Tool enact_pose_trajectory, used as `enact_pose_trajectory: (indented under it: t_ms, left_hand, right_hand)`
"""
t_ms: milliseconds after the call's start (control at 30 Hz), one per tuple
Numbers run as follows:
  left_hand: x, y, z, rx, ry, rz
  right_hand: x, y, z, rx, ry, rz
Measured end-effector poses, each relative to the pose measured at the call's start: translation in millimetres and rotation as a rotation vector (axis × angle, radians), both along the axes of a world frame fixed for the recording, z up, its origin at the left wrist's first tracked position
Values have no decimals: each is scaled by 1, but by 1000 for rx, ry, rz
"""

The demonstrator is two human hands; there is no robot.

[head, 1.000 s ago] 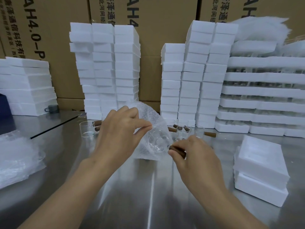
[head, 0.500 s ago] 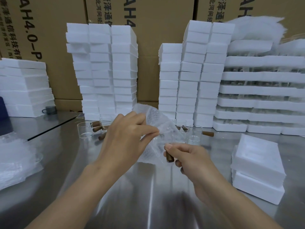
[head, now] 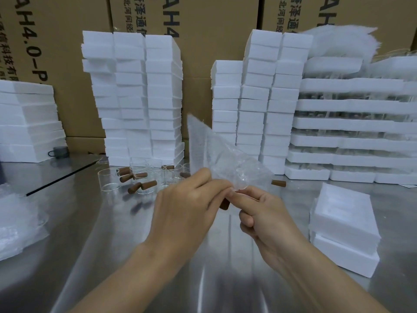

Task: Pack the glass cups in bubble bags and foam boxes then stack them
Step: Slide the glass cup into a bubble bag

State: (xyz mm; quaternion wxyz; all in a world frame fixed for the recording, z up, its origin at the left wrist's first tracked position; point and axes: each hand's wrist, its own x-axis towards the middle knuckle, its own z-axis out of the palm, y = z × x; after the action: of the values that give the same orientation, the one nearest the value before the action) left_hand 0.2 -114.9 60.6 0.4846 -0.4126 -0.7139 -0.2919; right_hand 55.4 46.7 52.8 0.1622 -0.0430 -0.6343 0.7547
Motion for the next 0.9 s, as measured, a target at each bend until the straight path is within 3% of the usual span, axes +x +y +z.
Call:
enact_pose_trajectory:
  t_ms: [167,367,467,567,800,900]
  left_hand:
    - [2,11,-13,336,-564,-228]
    - [-3,20,-23,529,-807,-319]
    - [-5,22,-21,643,-968,-413]
    - [-5,21,-16,625,-1185,-578]
    - [-13,22,-19,600,-1135,-523]
    - [-21,14,-20,467,-856,-301]
  right_hand:
    - [1,-5,4,-111,45,10]
    - [2,-3,6,-260,34,176]
    - [1,-2,6,-238,13,189]
    - [0,-2,6,-209,10,201]
    - [-1,0,7,-173,-31,207]
    - [-2,3,11,-289,-66,192]
